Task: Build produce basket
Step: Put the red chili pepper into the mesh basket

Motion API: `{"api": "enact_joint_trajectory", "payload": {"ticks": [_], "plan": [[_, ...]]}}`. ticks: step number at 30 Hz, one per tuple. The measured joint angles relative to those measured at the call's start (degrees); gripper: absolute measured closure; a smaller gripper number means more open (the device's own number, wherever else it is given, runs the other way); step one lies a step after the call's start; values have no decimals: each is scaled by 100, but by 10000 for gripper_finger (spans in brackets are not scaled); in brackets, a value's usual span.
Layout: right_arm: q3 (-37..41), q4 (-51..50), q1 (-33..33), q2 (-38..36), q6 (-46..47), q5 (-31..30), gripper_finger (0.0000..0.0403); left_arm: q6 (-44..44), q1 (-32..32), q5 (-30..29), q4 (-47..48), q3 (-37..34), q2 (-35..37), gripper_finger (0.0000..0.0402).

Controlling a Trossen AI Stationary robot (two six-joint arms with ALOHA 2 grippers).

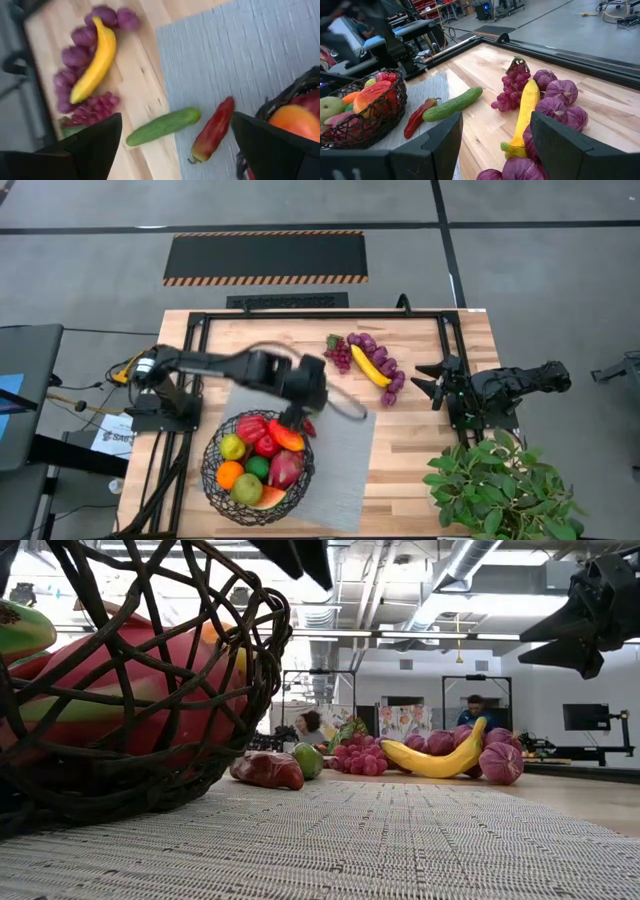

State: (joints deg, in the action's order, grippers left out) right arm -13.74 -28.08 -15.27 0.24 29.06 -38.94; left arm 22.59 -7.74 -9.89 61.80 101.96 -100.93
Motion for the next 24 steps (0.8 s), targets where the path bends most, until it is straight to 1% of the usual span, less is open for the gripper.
{"api": "enact_joint_trajectory", "payload": {"ticks": [3,5,9,11,16,21,24], "plan": [[2,-48,0,1,-8,2,148,388,450,645,48,3,-187,44],[2,-55,0,1,-15,2,148,667,640,833,73,0,-375,46],[2,-88,0,1,-106,0,148,1269,899,862,-14,0,-806,49],[2,-83,0,0,-106,0,148,1471,1009,988,-49,0,-1067,49],[2,-74,0,-1,-105,4,148,1933,1193,1120,158,0,-1651,49],[2,-97,0,-1,-122,2,148,2414,1243,1148,377,-3,-1928,49],[2,-108,0,-1,-122,2,148,2475,1241,1231,403,-5,-1955,49]]}}
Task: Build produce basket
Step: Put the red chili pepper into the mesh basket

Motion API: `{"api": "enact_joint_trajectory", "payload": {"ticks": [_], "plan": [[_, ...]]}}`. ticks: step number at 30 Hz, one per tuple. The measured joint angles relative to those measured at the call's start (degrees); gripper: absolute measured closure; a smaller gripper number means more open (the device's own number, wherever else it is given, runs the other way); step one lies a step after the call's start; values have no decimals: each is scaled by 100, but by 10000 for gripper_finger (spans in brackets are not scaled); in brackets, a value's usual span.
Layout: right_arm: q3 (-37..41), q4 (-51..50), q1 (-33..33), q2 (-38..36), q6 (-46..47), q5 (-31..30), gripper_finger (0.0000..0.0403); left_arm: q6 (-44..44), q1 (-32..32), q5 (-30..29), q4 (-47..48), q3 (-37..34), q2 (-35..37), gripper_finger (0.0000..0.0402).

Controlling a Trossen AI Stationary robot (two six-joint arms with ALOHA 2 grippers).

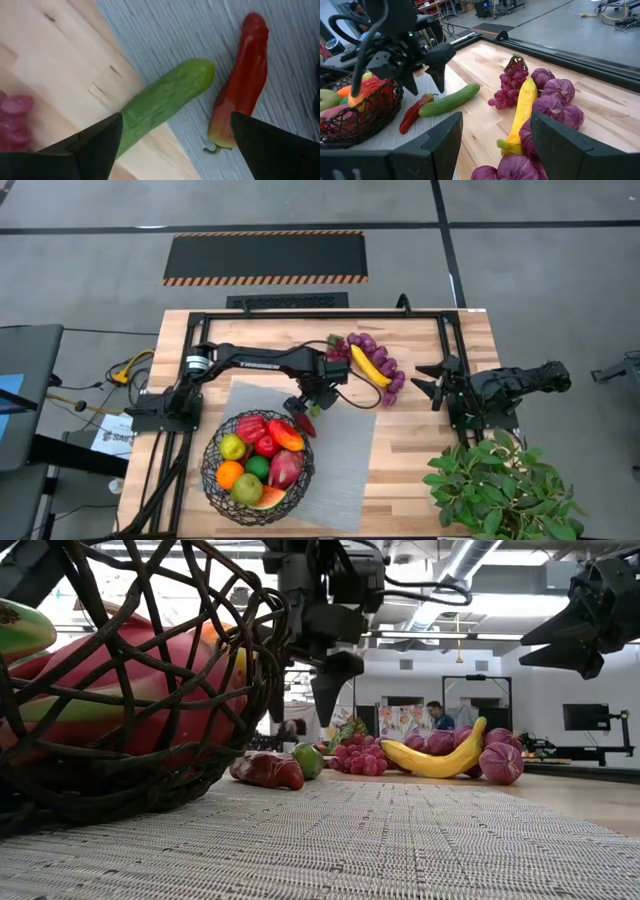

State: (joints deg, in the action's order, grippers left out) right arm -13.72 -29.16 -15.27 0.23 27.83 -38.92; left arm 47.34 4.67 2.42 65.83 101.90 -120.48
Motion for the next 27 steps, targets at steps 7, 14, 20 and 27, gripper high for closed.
{"api": "enact_joint_trajectory", "payload": {"ticks": [7,14,20,27], "plan": [[0,1,0,0,4,0,148,-65,-13,33,403,3,10,49],[0,-15,0,0,17,0,148,-187,-13,183,508,3,-209,49],[0,-33,0,2,24,-2,148,-162,-13,185,634,-2,-331,49],[0,-21,0,2,24,-2,148,-257,-12,329,646,-2,-351,49]]}}
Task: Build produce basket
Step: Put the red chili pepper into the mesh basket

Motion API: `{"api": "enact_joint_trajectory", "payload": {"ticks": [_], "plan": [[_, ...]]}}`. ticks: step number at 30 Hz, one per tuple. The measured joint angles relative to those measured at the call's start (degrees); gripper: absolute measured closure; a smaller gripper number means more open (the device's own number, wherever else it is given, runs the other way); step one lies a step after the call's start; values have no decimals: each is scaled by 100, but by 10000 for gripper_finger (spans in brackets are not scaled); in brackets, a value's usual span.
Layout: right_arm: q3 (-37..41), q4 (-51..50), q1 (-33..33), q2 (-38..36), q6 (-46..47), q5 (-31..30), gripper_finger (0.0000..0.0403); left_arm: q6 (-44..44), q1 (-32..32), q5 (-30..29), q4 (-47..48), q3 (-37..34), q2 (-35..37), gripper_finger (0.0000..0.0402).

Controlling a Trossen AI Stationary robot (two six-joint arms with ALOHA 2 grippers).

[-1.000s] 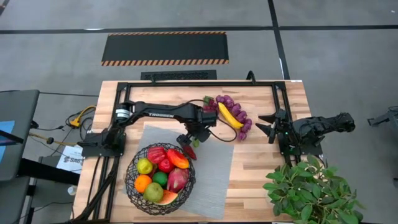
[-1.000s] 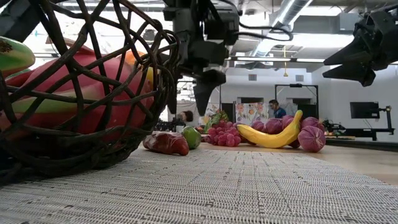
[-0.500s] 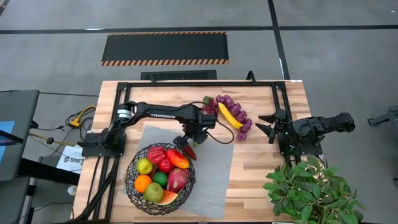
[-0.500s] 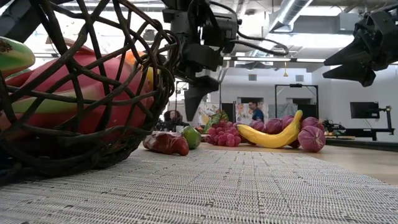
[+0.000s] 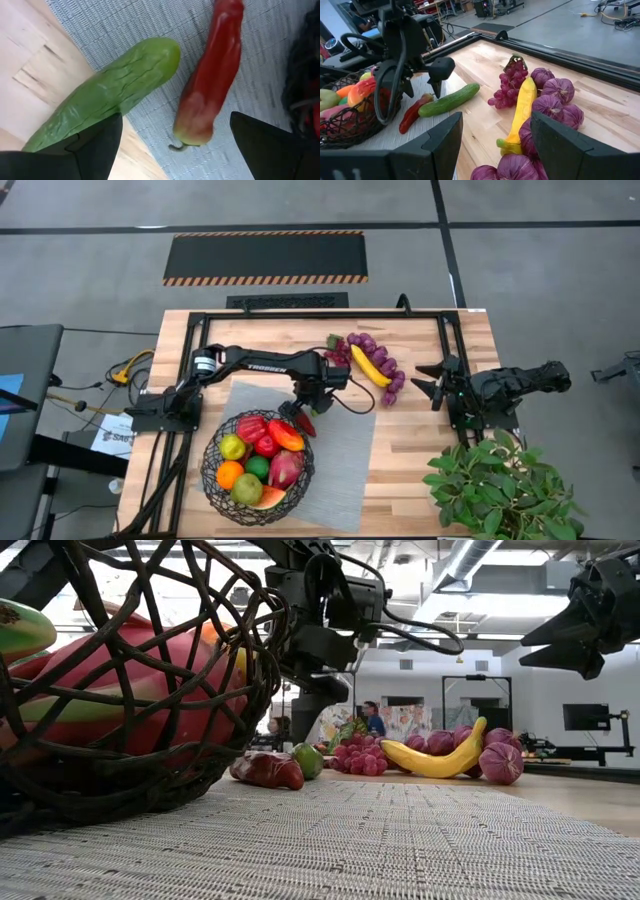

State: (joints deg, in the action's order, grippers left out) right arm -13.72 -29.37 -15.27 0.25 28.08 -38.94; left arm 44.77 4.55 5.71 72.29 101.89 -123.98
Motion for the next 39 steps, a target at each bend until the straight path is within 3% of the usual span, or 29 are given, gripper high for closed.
{"api": "enact_joint_trajectory", "payload": {"ticks": [11,24,28,33,39], "plan": [[0,-8,0,0,2,0,148,-96,-1,-15,-154,0,0,54],[0,-17,0,0,56,-2,148,-64,18,-350,-455,0,2,152],[0,-17,0,0,57,-2,148,-22,19,-833,-701,5,4,175],[0,-17,0,0,57,-2,148,135,44,-209,-214,273,24,186],[0,-17,0,0,55,-4,148,440,-5,-111,398,200,24,187]]}}
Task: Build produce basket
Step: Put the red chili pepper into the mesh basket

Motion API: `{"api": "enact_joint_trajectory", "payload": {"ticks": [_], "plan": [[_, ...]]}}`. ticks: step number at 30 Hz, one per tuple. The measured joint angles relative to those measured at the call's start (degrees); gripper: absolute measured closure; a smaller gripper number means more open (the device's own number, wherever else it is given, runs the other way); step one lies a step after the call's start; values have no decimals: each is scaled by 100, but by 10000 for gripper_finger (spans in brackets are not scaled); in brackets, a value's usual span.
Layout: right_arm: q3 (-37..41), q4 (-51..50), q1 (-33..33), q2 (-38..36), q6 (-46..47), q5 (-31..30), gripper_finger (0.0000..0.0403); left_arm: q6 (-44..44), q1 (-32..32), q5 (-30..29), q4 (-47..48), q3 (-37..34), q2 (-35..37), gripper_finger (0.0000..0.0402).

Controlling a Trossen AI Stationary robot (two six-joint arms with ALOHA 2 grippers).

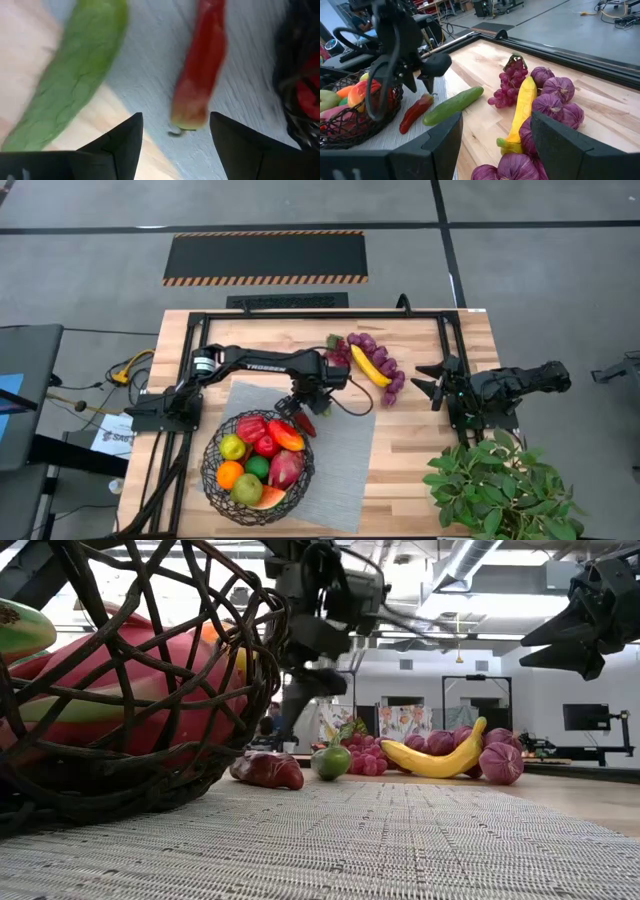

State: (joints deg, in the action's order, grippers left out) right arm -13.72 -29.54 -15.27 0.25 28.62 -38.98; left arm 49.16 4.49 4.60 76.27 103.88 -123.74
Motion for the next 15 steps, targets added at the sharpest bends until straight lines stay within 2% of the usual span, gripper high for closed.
{"api": "enact_joint_trajectory", "payload": {"ticks": [6,15], "plan": [[0,0,0,0,-7,0,148,585,39,660,172,-277,-7,187],[0,-2,0,0,-13,0,148,975,55,523,-414,-639,-7,187]]}}
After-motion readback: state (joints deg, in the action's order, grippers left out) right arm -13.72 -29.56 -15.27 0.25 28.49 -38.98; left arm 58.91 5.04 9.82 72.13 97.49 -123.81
